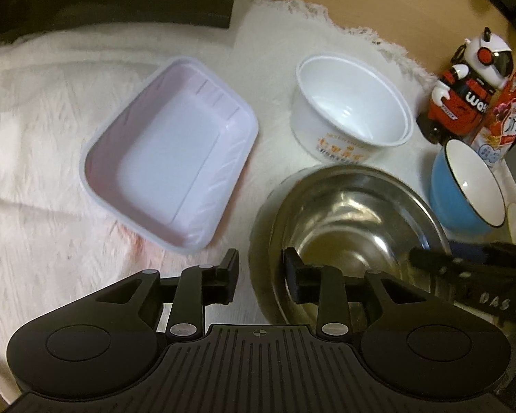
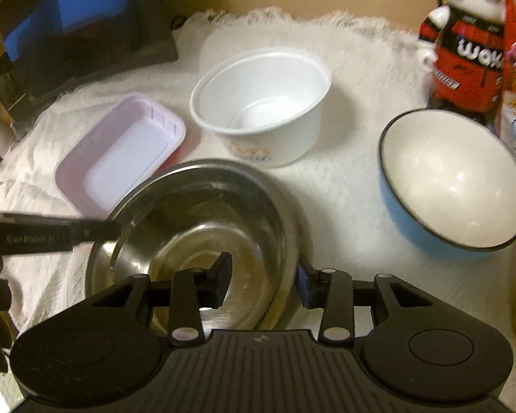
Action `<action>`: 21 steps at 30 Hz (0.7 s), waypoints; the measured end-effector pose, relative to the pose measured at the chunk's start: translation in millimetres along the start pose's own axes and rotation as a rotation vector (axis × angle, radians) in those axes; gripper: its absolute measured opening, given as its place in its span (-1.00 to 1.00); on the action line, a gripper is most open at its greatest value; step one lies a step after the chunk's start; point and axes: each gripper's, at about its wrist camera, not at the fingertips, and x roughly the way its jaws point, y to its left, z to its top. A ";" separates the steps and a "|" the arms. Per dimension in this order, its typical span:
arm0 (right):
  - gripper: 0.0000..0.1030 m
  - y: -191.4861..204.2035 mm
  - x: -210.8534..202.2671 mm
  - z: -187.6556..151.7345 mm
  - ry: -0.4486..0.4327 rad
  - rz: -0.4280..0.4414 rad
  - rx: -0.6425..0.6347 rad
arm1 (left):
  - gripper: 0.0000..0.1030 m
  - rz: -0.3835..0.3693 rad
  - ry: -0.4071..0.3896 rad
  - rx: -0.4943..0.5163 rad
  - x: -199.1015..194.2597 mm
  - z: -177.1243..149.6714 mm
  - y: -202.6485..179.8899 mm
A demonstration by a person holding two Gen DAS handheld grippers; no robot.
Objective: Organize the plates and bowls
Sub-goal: 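Lift the steel bowl with the left gripper and lower it onto the floral plate, then open the left gripper and move it to the yellow-rimmed cream bowl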
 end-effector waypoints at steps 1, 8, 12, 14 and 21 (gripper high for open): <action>-0.10 -0.8 -0.5 -0.6 -0.012 -0.017 -0.001 | -0.31 0.003 -0.003 -0.004 0.7 -1.3 0.6; -0.10 -17.2 27.5 -6.4 0.065 0.000 0.112 | -0.39 -0.064 0.021 -0.042 23.0 1.9 4.1; -0.10 -19.9 38.8 -4.1 0.119 0.069 0.172 | -0.37 -0.075 0.056 -0.037 35.0 4.3 0.7; -0.11 -20.5 38.3 -2.1 0.129 0.073 0.169 | -0.32 -0.077 0.078 -0.034 36.4 7.1 -0.8; -0.11 -25.7 23.1 -13.3 0.130 0.046 0.203 | -0.27 -0.116 0.100 0.021 47.0 17.3 -16.6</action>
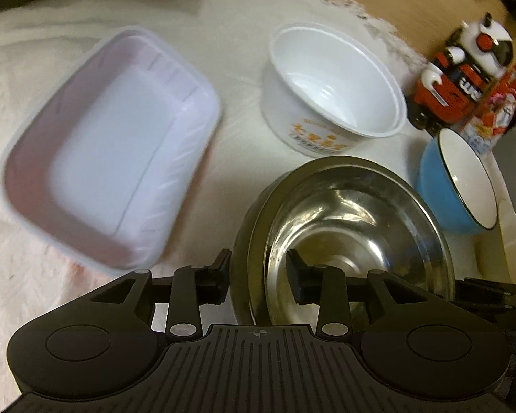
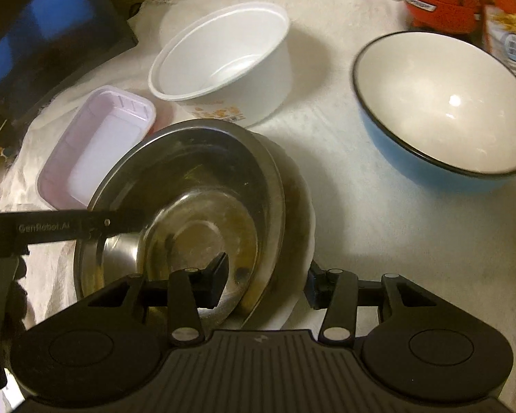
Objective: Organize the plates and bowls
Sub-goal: 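Open the left gripper and move it to the yellow-rimmed cream bowl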
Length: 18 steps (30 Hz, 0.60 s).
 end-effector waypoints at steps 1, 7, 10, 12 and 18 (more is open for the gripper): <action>-0.11 -1.6 -0.2 -0.9 -0.001 -0.003 0.008 | -0.27 0.000 0.002 0.009 1.7 1.3 -2.0; -0.11 -1.5 -9.4 -9.5 -0.060 -0.027 0.011 | -0.29 0.020 -0.040 0.056 -9.4 3.0 -8.6; -0.11 1.2 -26.1 -11.3 -0.120 -0.084 -0.008 | -0.29 0.039 -0.116 0.086 -28.6 5.8 -18.7; -0.11 1.2 -45.1 -13.3 -0.178 -0.126 -0.027 | -0.29 0.039 -0.168 0.090 -42.2 11.3 -25.0; 0.34 -6.5 -116.5 -24.5 -0.401 -0.342 -0.134 | -0.29 -0.134 -0.282 0.069 -75.3 18.6 -51.5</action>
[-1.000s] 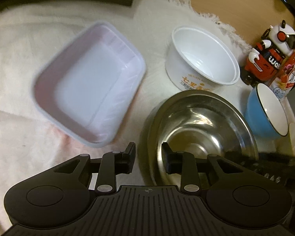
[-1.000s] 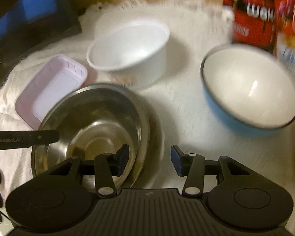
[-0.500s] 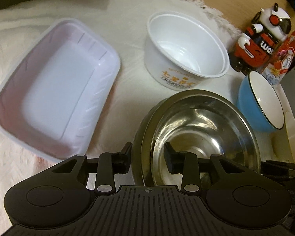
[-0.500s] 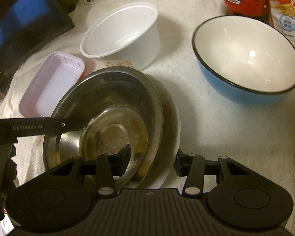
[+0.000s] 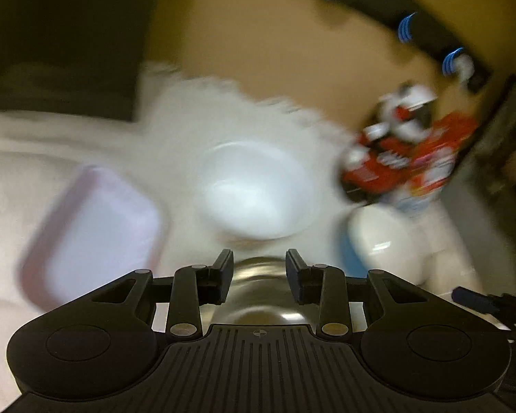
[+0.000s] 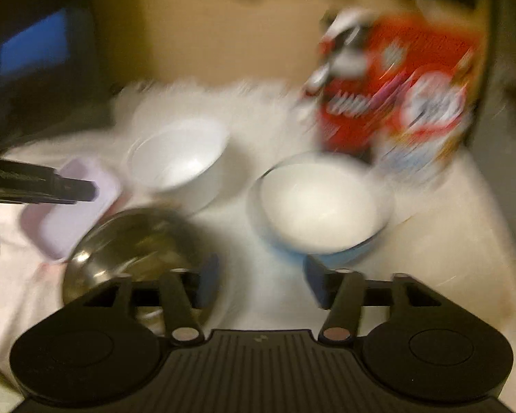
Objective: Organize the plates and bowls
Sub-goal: 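Open the left gripper and move it to the yellow-rimmed cream bowl, then grasp the cream bowl rim with the left gripper and tilt it up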
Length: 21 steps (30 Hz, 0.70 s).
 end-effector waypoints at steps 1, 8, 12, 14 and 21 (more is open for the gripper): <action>0.35 -7.5 -6.5 1.5 -0.020 -0.036 -0.012 | -0.29 -0.048 0.003 -0.010 -1.4 0.4 -5.8; 0.44 -93.3 -18.5 0.3 -0.022 -0.185 0.018 | -0.29 -0.239 0.147 0.037 32.8 -24.3 -78.8; 0.43 -143.6 -7.3 -7.5 0.063 -0.123 0.086 | -0.29 -0.278 0.227 0.042 66.5 -44.7 -122.8; 0.39 -157.3 -2.6 -13.3 0.074 -0.113 0.074 | -0.29 -0.278 0.259 0.056 81.9 -51.3 -143.6; 0.28 -184.8 21.3 -23.5 0.118 -0.075 0.091 | -0.29 -0.223 0.314 0.019 119.7 -68.2 -178.3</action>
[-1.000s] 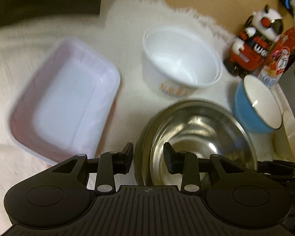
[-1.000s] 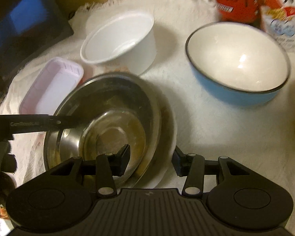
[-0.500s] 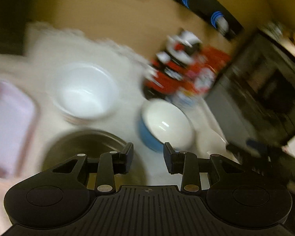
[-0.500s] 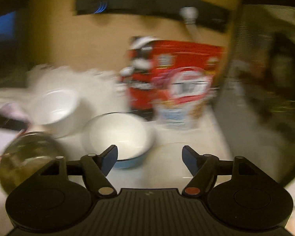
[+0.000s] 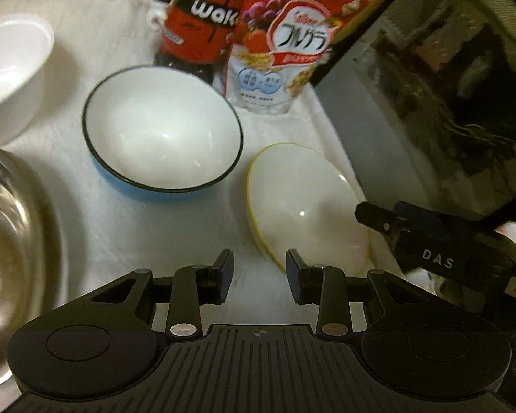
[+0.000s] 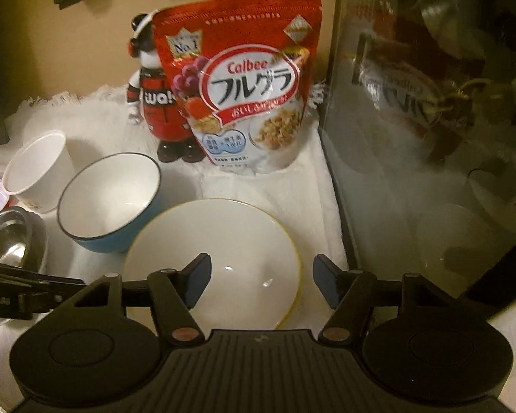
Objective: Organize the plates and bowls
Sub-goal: 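Grasp the cream bowl rim with the left gripper and tilt it up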
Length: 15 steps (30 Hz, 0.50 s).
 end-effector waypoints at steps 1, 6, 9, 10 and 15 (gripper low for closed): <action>0.27 -1.8 5.9 2.0 0.007 0.005 0.002 | -0.29 0.013 0.008 -0.011 4.5 -1.0 -1.0; 0.16 -12.7 31.7 4.5 0.054 0.041 -0.010 | -0.28 0.062 0.020 -0.028 28.0 2.8 -8.7; 0.04 -20.1 50.2 4.2 0.107 0.085 0.006 | -0.29 0.076 0.021 -0.053 37.3 3.8 -7.5; -0.04 -22.1 57.1 3.9 0.126 0.096 0.013 | -0.29 0.078 0.022 -0.063 40.0 3.4 -6.6; -0.15 -25.6 79.5 -0.6 0.200 0.132 0.028 | -0.40 0.076 0.017 -0.087 47.8 3.6 -6.8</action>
